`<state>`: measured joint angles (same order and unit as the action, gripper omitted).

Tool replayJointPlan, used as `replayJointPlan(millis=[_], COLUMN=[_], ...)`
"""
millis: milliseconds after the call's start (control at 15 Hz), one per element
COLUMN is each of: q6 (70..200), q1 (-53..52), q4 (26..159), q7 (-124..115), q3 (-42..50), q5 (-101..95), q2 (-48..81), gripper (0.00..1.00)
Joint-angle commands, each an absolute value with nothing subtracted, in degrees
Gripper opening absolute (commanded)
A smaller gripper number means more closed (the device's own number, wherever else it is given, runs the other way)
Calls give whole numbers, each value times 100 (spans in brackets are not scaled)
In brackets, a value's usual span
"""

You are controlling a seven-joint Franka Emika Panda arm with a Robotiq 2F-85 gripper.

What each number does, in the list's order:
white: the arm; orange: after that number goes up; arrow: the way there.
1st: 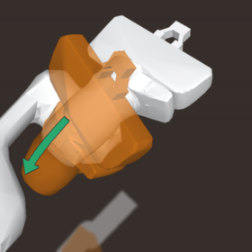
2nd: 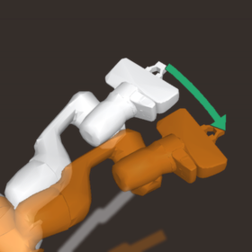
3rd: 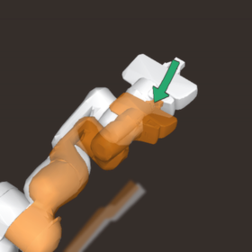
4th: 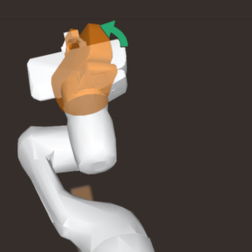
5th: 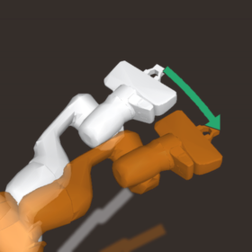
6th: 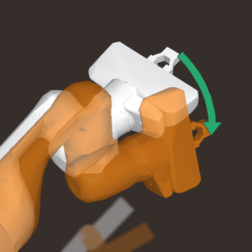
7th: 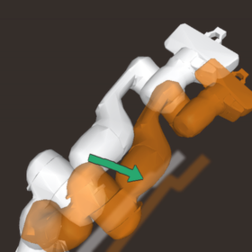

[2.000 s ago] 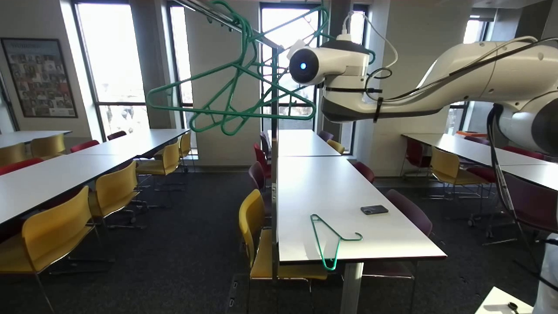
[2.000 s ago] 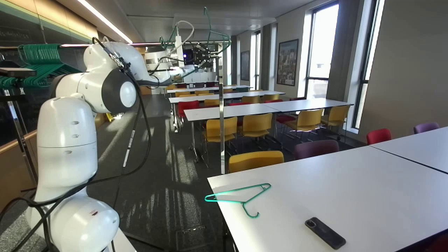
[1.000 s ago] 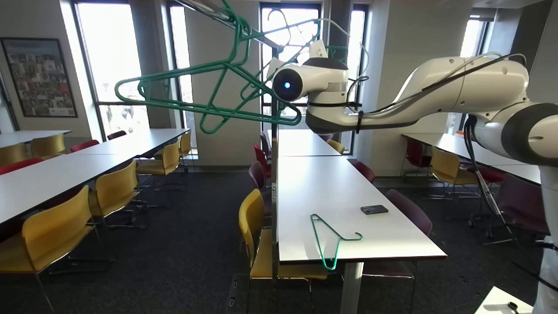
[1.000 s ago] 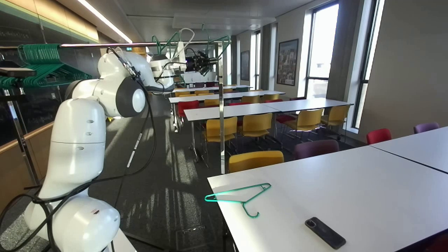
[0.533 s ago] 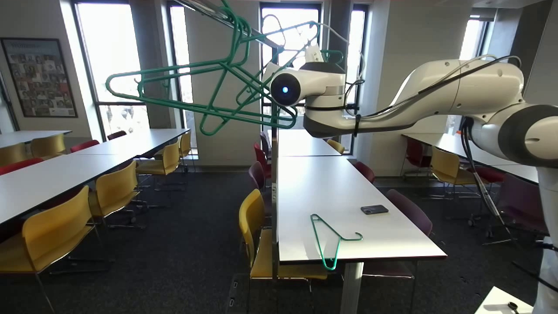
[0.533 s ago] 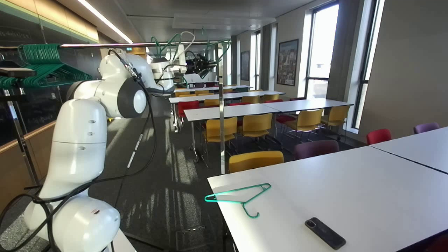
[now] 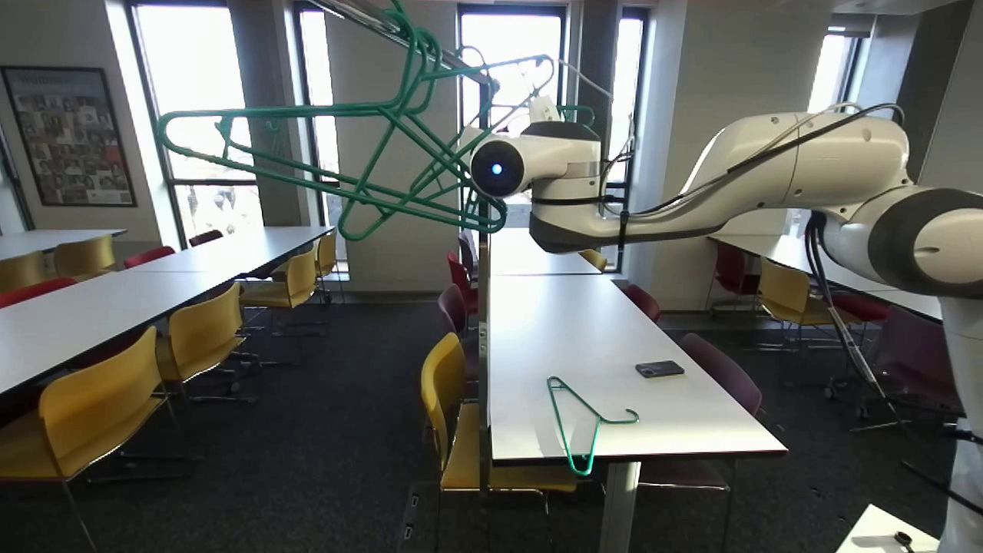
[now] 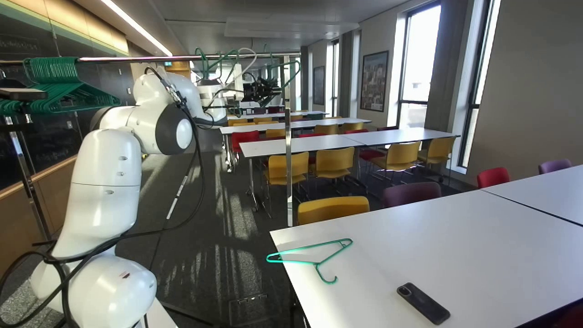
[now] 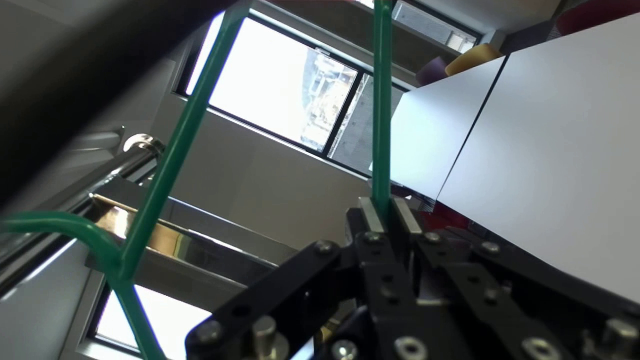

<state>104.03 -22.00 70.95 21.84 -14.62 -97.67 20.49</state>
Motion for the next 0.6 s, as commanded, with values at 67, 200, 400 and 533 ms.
replayJointPlan(millis=[67, 200, 400, 533], q6=[10467, 10401, 10311, 10249], q1=[-2281, -2317, -2351, -2390], q4=[7311, 7376, 7371, 7321], q7=[2170, 1808, 893, 163], q3=[-1393, -1390, -1410, -1439], q5=[-9594, -9608, -9516, -9415], q2=[1990, 2064, 2227, 2313], gripper=[2, 2, 2, 2])
